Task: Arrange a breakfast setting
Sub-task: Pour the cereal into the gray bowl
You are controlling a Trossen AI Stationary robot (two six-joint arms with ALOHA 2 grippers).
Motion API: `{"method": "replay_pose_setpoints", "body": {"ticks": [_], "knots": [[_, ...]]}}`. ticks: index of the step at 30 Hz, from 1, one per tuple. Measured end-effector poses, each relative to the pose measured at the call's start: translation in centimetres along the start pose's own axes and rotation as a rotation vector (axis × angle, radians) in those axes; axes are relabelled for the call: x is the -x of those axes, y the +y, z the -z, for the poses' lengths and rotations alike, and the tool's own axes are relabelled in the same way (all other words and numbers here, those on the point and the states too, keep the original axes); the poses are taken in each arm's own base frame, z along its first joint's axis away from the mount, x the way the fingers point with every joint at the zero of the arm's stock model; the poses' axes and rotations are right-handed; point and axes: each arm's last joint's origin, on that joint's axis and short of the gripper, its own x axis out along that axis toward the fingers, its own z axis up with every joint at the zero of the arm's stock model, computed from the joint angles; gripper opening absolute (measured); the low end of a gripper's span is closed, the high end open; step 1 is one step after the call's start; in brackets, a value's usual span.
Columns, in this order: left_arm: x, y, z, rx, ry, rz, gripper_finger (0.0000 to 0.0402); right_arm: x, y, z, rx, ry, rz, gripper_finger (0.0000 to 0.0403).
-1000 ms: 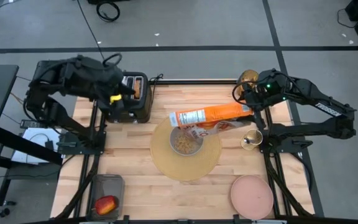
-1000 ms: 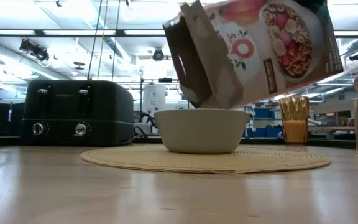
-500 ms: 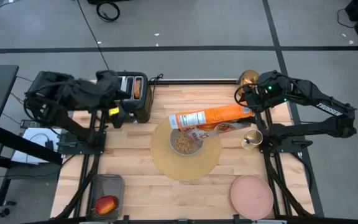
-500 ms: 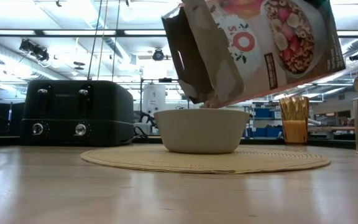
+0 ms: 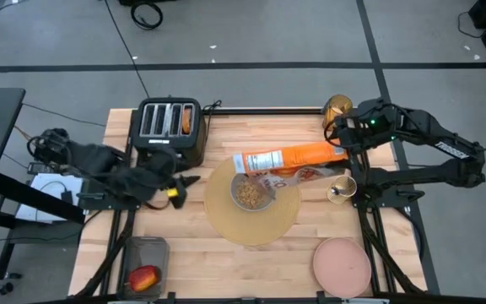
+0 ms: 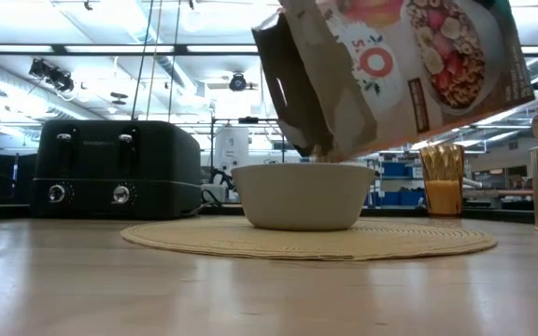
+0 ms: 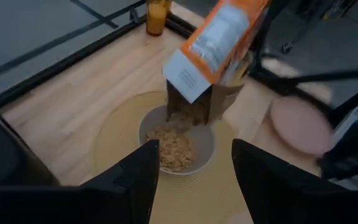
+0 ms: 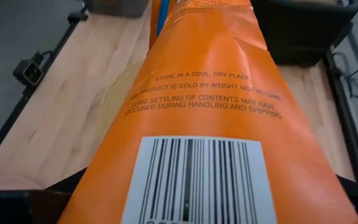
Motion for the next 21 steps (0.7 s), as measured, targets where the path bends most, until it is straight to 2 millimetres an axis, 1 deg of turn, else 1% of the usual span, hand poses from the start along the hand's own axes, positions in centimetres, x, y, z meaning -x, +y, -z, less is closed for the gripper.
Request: {"method": "replay_pose_setpoints", "body": {"ticks": [4, 6, 9, 13, 17, 21], "knots": [[-4.0, -0.7, 3.6, -0.119, 0.068, -0.026, 0.0206, -0.2, 0.0, -0.2, 0.011, -0.002, 0.001, 0.0293], [-5.2, -0.7, 4.7, -0.143, 0.085, -0.039, 0.0206, -0.2, 0.0, -0.2, 0.001, 0.002, 0.011, 0.0293], [-6.4, -0.7, 6.0, -0.208, 0.106, -0.059, 0.0206, -0.4, -0.1, -0.3, -0.002, 0.005, 0.012, 0.0293], [-7.9, -1.4, 7.0, -0.262, 0.093, -0.034, 0.0206, -0.6, -0.1, -0.3, -0.003, 0.011, 0.018, 0.0293], [-9.4, -1.7, 8.0, -0.274, 0.108, -0.048, 0.0206, -0.6, -0.2, -0.4, -0.009, 0.004, 0.033, 0.0293], [-10.1, -1.9, 8.7, -0.239, 0.108, -0.049, 0.0206, -0.6, -0.2, -0.5, -0.012, -0.002, 0.028, 0.0293]]}}
